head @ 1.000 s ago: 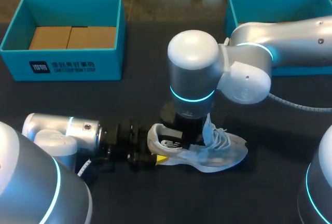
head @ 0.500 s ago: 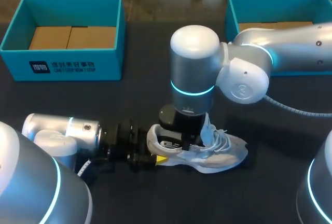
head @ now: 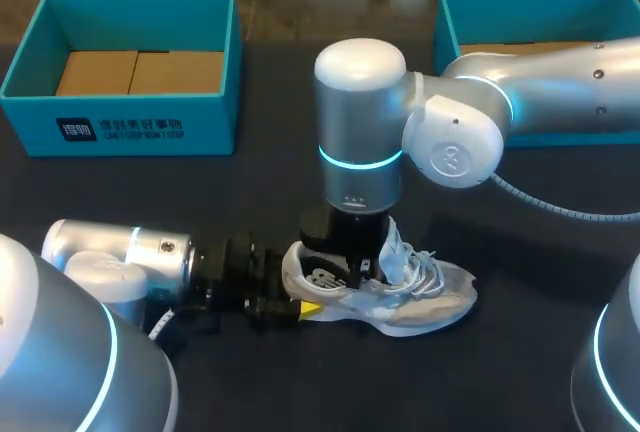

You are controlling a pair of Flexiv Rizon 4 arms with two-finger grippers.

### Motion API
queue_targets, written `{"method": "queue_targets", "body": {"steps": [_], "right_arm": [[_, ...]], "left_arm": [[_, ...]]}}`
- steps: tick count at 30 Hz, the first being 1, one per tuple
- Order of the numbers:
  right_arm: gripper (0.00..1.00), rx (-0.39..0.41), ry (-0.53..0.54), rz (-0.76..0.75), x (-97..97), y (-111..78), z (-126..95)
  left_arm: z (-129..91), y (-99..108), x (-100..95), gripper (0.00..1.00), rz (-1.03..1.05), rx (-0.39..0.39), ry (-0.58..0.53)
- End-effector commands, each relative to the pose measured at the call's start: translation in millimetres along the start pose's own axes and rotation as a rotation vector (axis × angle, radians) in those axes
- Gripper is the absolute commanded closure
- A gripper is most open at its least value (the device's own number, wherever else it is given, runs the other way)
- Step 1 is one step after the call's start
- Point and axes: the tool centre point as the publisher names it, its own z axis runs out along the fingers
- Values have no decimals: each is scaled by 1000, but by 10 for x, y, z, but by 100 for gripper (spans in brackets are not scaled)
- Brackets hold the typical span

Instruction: Take the shoe out of the shoebox, open the shoe tongue, remove and reinsert the insole, then place the shoe into the shoebox

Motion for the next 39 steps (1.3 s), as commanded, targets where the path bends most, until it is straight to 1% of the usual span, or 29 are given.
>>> {"method": "queue_targets", "body": {"steps": [1,5,10,12,13,19,25,28,31,32,34,36,39], "right_arm": [[100,-46,1,24,70,-65,-39],[100,-86,-6,74,56,-155,-188],[100,-162,-24,117,43,-269,-343],[100,-177,-30,122,43,-288,-379],[100,-197,-31,124,43,-300,-422],[100,-271,-40,80,21,-258,-532],[100,-361,-28,12,-13,-269,-560],[100,-374,-29,-19,-6,-248,-599],[100,-366,-30,-30,-3,-224,-623],[99,-364,-29,-34,-2,-212,-633],[91,-361,-29,-40,0,-201,-646],[81,-353,-32,-46,8,-186,-664],[68,-324,-38,-54,18,-148,-684]], "left_arm": [[7,-5,-27,100,0,0,-4],[7,-5,-27,100,0,0,-4],[7,-5,-27,100,0,0,-4],[7,-5,-27,100,0,0,-4],[7,-5,-27,100,0,0,-4],[7,-5,-27,100,0,0,-4],[7,-5,-27,100,0,0,-4],[7,-5,-27,100,0,0,-4],[7,-5,-27,100,0,0,-4],[7,-5,-27,100,0,0,-4],[7,-5,-27,100,0,0,-4],[7,-5,-27,100,0,0,-4],[7,-5,-27,100,0,0,-4]]}}
